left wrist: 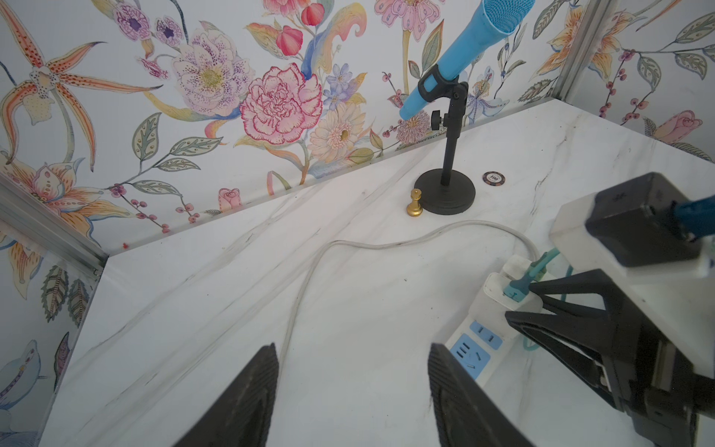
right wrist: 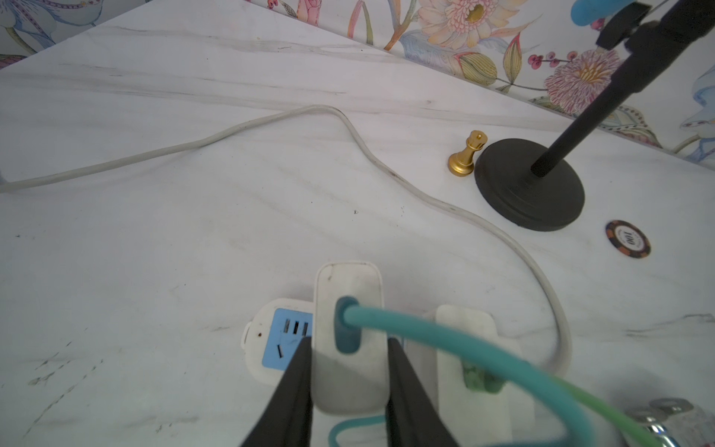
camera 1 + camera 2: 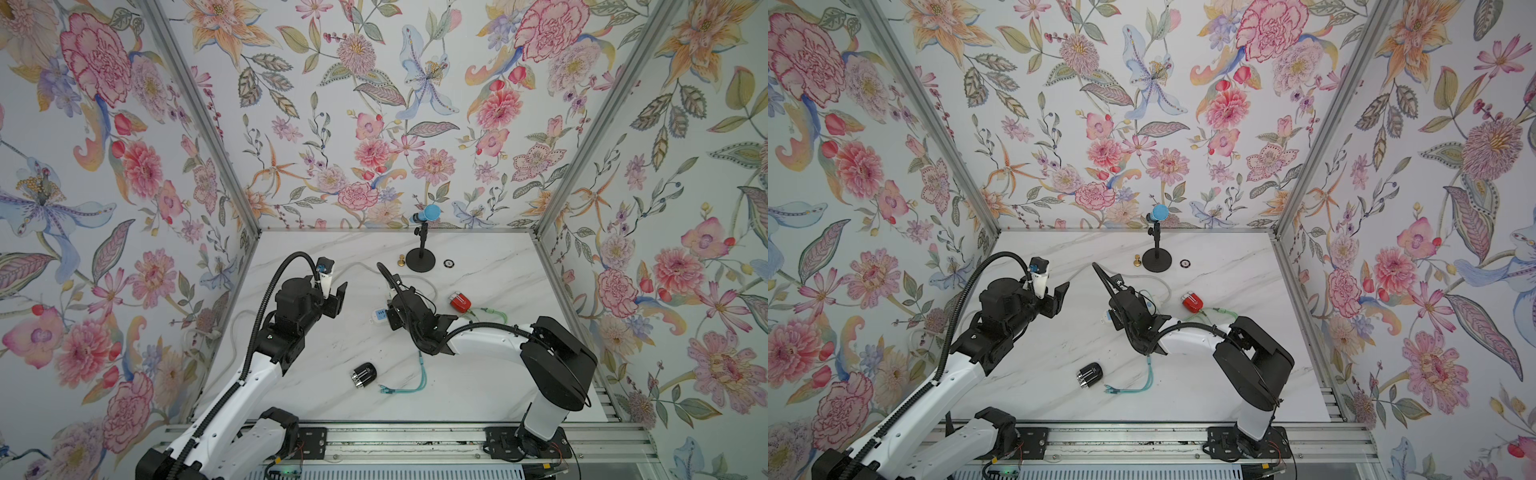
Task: Charge the electric shaver
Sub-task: Insert the plug into the socket.
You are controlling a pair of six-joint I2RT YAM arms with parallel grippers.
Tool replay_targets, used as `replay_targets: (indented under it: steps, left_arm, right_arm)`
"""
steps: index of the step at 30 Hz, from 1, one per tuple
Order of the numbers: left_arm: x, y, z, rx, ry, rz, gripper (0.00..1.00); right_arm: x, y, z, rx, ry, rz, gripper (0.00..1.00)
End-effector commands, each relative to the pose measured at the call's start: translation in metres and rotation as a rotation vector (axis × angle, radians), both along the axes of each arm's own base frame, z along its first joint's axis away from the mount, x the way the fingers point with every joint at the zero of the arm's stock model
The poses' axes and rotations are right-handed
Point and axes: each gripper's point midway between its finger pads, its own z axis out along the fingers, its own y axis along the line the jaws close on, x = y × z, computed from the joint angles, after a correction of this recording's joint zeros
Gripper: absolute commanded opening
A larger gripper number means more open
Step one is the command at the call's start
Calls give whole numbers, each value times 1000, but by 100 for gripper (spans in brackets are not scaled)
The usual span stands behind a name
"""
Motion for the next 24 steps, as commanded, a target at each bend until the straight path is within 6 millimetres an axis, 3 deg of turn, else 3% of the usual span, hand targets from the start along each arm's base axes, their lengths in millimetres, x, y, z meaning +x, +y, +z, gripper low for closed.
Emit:
replay_targets:
  steps: [1, 10, 24]
  left_arm:
    - [3, 4, -2, -18, 5, 17, 64]
    - [3, 4, -3, -23, 12, 12, 65]
    - [4, 3, -6, -26, 21, 6, 65]
  right_arm:
    - [-1, 2, 0, 44, 3, -55, 0]
    - [-6, -6, -20, 7, 47, -117, 0]
    - [-2, -5, -30, -22, 53, -160, 0]
